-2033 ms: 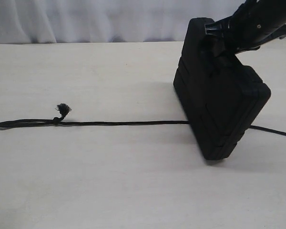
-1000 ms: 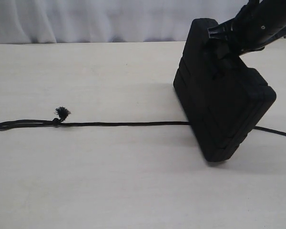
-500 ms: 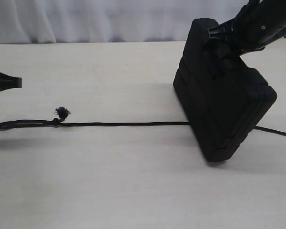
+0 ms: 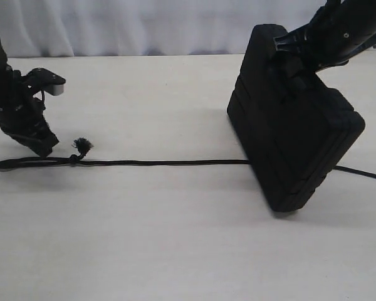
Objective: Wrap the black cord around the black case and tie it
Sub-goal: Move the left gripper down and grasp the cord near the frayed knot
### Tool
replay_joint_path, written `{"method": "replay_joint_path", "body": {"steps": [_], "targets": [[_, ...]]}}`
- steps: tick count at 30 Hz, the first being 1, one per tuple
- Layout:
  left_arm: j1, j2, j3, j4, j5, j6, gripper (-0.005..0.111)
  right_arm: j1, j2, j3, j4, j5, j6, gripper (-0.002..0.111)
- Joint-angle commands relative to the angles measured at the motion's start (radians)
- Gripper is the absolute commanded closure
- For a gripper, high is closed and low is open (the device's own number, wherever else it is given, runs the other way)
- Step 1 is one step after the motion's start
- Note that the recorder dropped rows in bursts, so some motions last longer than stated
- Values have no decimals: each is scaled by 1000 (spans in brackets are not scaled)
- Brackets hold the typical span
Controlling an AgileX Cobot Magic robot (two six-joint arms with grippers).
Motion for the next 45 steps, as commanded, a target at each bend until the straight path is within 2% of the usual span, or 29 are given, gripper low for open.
{"method": "replay_joint_path", "body": {"steps": [1, 5, 8, 16, 22, 27, 30, 36, 40, 45], "targets": [[1, 0, 24, -159, 7, 283, 97, -2, 42, 20, -18, 43, -21, 104], [-5, 6, 26, -227, 14, 458, 64, -2, 42, 20, -18, 35, -21, 104], [-31, 8, 26, -230, 30, 545, 52, -2, 42, 20, -18, 35, -21, 104], [-157, 8, 26, 21, -97, 569, 52, -2, 42, 20, 2, 36, -23, 104], [-180, 18, 26, 128, -136, 565, 52, -2, 42, 20, 13, 43, -29, 104], [-180, 46, 26, 121, -182, 565, 52, -2, 42, 20, 13, 44, -33, 104], [-180, 48, 26, 95, -229, 532, 61, -2, 42, 20, 13, 49, -37, 104], [-180, 48, 26, 119, -151, 517, 107, -2, 42, 20, 13, 56, -37, 104], [-204, 48, 26, 142, -119, 505, 107, -2, 42, 20, 13, 60, -37, 104], [-280, 48, 12, 52, -158, 189, 107, -2, 42, 20, 13, 63, -37, 104]]}}
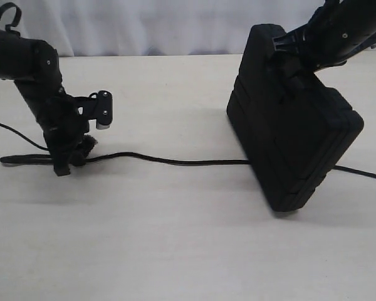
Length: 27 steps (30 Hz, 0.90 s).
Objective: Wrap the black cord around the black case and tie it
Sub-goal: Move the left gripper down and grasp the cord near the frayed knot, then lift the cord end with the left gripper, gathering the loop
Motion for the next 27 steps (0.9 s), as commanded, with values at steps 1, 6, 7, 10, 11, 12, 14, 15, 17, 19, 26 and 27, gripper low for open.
{"method": "replay_joint_path", "body": {"steps": [1, 6, 7, 10, 11, 12, 14, 15, 17, 19, 26, 27], "targets": [[-76, 2, -24, -66, -27, -234, 107, -2, 40, 20, -6, 64, -25, 104], [-128, 2, -105, -201, -8, -413, 107, -2, 40, 20, 13, 64, -37, 104], [-128, 2, -122, -268, -42, -533, 107, -2, 40, 20, 22, 64, -45, 104], [-120, 2, -140, -438, -145, -915, 107, -2, 40, 20, 31, 64, -52, 104], [-115, 2, -140, -477, -166, -1003, 107, -2, 40, 20, 31, 64, -52, 104], [-115, 3, -140, -500, -176, -1042, 107, -2, 40, 20, 31, 67, -52, 104], [-117, 11, -140, -541, -185, -1063, 106, -2, 40, 20, 31, 67, -52, 104], [-117, 18, -140, -549, -181, -1061, 106, -2, 40, 20, 31, 67, -52, 104], [-117, 32, -140, -549, -176, -1061, 101, -2, 40, 20, 31, 67, -52, 104], [-117, 48, -140, -546, -163, -1053, 89, -2, 40, 20, 31, 67, -52, 104], [-109, 58, -142, -542, -98, -865, 51, -2, 40, 20, 31, 72, -52, 104], [-104, 58, -148, -539, -93, -822, 52, -2, 40, 20, 31, 72, -52, 104]]}}
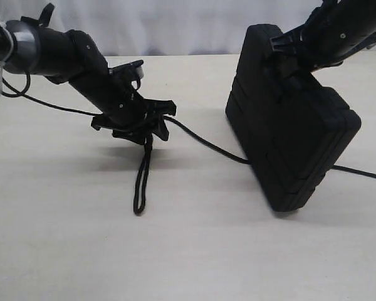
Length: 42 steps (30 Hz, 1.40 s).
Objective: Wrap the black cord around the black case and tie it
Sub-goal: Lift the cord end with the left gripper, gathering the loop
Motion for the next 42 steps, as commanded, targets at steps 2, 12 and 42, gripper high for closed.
{"method": "replay_joint_path", "body": {"steps": [2, 12, 42], "targets": [[15, -2, -35, 30, 27, 258, 52, -2, 38, 20, -4, 71, -21, 104], [13, -20, -134, 444, 134, 760, 52, -2, 38, 20, -4, 102, -31, 104], [-156, -18, -88, 897, 127, 1755, 52, -2, 38, 20, -7, 117, -39, 104]]}}
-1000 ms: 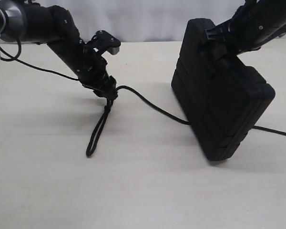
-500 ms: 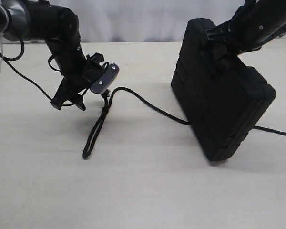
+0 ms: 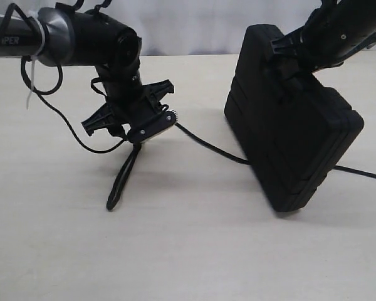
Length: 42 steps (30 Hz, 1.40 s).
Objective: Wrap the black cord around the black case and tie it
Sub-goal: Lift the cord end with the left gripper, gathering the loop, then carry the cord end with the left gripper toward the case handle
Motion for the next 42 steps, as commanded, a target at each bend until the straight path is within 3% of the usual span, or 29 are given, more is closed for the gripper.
{"method": "replay_joint_path", "body": {"steps": [1, 6, 9, 14, 20, 24, 35, 39, 42], "targets": [[-3, -6, 51, 137, -18, 6, 52, -1, 35, 26, -7, 102, -15, 104], [-3, 0, 171, 137, -284, 6, 52, -1, 35, 26, -14, 102, -15, 104], [-3, 5, 211, 137, -329, 6, 52, -1, 35, 26, -14, 102, -15, 104], [-4, 13, 214, 69, -325, -1, 83, -1, 35, 26, -14, 102, -15, 104], [-4, 13, 214, -221, -328, -69, 106, -1, 35, 26, -14, 102, -15, 104], [-4, 13, 214, -335, -335, -191, 107, -1, 35, 26, -14, 100, -15, 104], [17, 8, 214, -361, -424, -897, 107, -1, 35, 26, -14, 96, -15, 104], [37, 1, 214, -480, -422, -944, 107, -1, 35, 26, -8, 98, -15, 104], [55, -19, 214, -677, -424, -944, 107, -1, 35, 26, 4, 91, -15, 104]]}}
